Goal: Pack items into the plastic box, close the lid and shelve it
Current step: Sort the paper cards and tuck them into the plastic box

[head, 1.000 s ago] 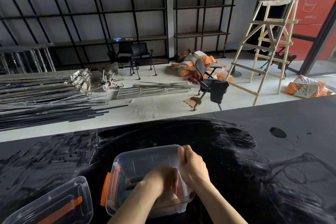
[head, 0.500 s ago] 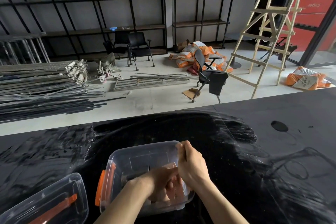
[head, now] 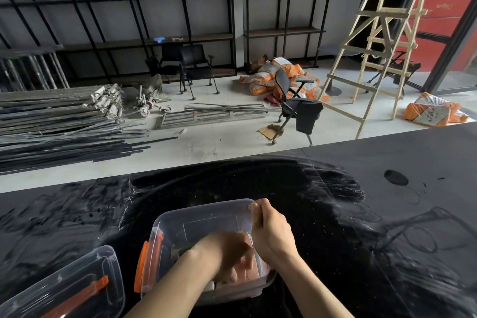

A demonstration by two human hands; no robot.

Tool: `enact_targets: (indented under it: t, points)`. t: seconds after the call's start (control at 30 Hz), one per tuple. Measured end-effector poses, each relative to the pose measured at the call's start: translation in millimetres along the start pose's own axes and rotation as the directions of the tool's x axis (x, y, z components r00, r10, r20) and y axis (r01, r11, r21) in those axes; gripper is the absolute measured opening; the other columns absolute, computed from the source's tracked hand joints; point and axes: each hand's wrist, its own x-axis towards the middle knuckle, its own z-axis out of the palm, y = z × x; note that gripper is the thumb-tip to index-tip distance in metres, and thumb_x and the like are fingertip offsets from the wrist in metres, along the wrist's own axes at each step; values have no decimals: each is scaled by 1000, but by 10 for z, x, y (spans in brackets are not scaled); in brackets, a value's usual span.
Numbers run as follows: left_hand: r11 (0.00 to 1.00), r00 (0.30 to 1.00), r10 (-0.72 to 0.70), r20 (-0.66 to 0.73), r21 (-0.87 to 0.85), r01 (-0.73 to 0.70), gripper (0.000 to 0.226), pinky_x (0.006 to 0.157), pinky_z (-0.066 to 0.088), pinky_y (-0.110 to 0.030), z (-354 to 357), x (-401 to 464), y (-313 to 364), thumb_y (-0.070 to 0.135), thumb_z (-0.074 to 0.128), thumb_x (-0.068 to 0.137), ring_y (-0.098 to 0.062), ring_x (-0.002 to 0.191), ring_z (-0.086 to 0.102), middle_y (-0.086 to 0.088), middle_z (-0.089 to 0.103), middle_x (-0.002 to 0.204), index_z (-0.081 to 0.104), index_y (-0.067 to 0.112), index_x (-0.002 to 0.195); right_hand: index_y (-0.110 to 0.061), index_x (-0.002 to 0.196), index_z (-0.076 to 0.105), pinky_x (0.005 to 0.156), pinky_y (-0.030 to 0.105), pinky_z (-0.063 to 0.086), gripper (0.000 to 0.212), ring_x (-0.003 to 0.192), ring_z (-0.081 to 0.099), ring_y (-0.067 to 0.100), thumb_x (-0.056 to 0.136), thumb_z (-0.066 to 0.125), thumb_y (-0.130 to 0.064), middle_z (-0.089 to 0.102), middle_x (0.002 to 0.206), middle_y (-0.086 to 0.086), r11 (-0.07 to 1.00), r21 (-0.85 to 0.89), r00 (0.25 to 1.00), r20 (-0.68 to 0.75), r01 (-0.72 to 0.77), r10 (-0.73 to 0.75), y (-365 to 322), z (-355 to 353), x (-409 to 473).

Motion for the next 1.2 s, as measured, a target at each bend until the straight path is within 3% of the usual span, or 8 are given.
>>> enact_targets:
  t: [0.13, 0.23, 0.37, 0.53, 0.73, 0.97, 1.07, 1.2]
  points:
    - [994, 994, -103, -19, 19, 104, 25, 84, 55, -30, -64, -73, -30, 5, 62, 90, -15, 99, 68, 5, 71, 107, 69, 21, 108, -22, 102, 56, 80, 47, 56, 37, 86, 66, 24, 105, 29, -47, 68, 98, -1, 1000, 0, 1000, 9, -8, 8, -17, -14, -16]
    - [990, 975, -139, -173, -47, 132, 19, 71, 56, -27, -59, -60, -65, 14, 62, 90, -10, 82, 69, 9, 71, 95, 66, 31, 98, -23, 104, 56, 82, 48, 56, 37, 89, 66, 25, 105, 29, -48, 68, 100, -1, 1000, -8, 1000, 7, -11, 11, -23, -16, -25]
    - [992, 953, -119, -280, -77, 102, 18, 67, 53, -27, -49, 7, -34, 15, 60, 90, -8, 75, 65, 12, 69, 92, 64, 31, 98, -21, 104, 55, 82, 48, 55, 36, 91, 67, 28, 105, 29, -47, 69, 102, 1, 1000, -6, 1000, 9, -18, 18, -16, -17, -24]
    - [998, 970, -56, -238, -12, 55, 24, 91, 53, -35, 99, 44, -37, 17, 61, 93, -16, 105, 63, 5, 60, 120, 61, 25, 116, -22, 104, 57, 79, 45, 55, 36, 88, 66, 26, 105, 30, -46, 69, 98, 0, 1000, -11, 1000, -6, 0, 0, -12, -7, -3]
    - [994, 934, -98, -344, -83, 73, 22, 77, 57, -34, -93, -158, -42, 9, 61, 88, -15, 87, 66, 6, 66, 98, 57, 27, 102, -23, 99, 54, 76, 42, 55, 36, 83, 66, 24, 105, 29, -48, 70, 93, 0, 1000, -15, 1000, -6, 7, -7, 33, -58, 32]
    - [901, 994, 6, -108, 432, 42, 63, 88, 53, -37, -212, -166, 38, 8, 75, 79, -28, 106, 63, -5, 60, 118, 48, 29, 132, -22, 101, 55, 76, 45, 56, 36, 85, 66, 24, 106, 29, -47, 68, 96, -1, 1000, 1, 1000, 5, 2, -2, 74, -39, 52]
    - [791, 998, 54, 13, 609, -51, 52, 79, 58, -40, -144, -54, 106, 10, 68, 86, -28, 96, 67, -13, 55, 127, 48, 16, 134, -23, 99, 54, 75, 42, 53, 35, 83, 65, 23, 105, 30, -47, 67, 95, -2, 1000, 11, 1000, 13, 4, -4, 61, -17, 44]
    - [713, 989, 145, -27, 696, -85, 43, 78, 59, -40, -41, -78, 68, 4, 60, 93, -29, 98, 68, -17, 52, 136, 50, 11, 134, -24, 102, 55, 73, 39, 51, 35, 83, 64, 21, 106, 30, -47, 67, 96, -3, 1000, 17, 1000, 10, 4, -4, 64, -3, 18]
